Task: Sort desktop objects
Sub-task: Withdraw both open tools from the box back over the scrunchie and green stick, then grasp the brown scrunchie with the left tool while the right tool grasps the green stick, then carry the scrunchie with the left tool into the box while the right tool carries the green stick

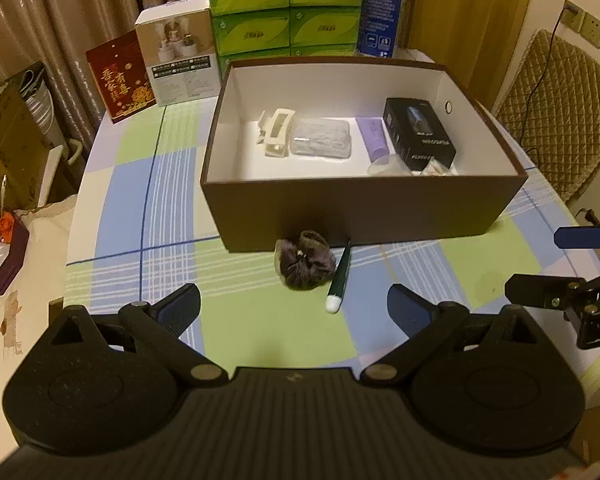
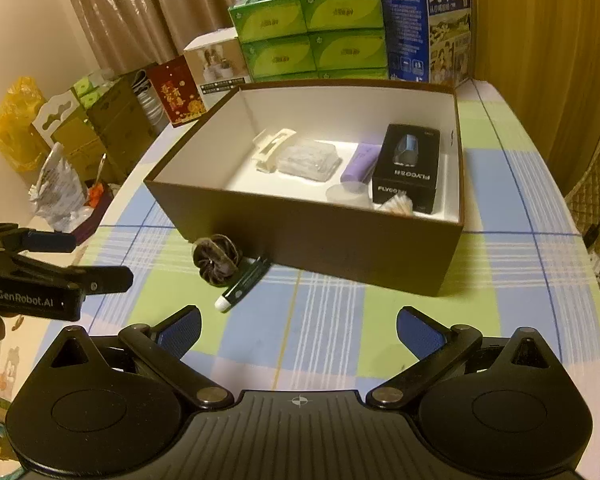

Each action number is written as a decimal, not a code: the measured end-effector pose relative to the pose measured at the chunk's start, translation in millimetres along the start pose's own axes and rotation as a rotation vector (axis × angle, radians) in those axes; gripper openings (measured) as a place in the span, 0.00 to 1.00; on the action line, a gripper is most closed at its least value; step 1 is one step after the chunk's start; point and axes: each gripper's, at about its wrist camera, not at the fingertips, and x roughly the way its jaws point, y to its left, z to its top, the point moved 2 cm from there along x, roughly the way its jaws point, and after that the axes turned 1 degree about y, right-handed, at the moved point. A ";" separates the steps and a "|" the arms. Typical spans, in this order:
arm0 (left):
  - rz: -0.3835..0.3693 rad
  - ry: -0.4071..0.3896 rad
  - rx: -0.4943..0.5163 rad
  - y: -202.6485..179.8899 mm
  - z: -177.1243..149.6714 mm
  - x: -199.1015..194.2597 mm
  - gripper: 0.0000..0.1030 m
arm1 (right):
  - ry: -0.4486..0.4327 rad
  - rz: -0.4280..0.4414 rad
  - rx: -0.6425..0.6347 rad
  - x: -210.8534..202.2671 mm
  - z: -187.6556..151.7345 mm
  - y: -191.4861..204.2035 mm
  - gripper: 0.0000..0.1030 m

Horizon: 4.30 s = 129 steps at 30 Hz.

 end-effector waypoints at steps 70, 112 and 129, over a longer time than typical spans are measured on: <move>-0.095 0.064 0.035 82.5 -1.8 124.1 0.17 | 0.077 -0.071 0.103 138.3 7.9 28.0 0.60; -0.135 0.063 0.042 49.7 -19.3 86.2 0.15 | 0.186 0.013 -0.026 112.9 -25.9 36.7 0.10; -0.208 -0.086 0.071 21.5 13.5 26.7 0.15 | 0.013 0.092 -0.055 36.7 14.5 32.4 0.10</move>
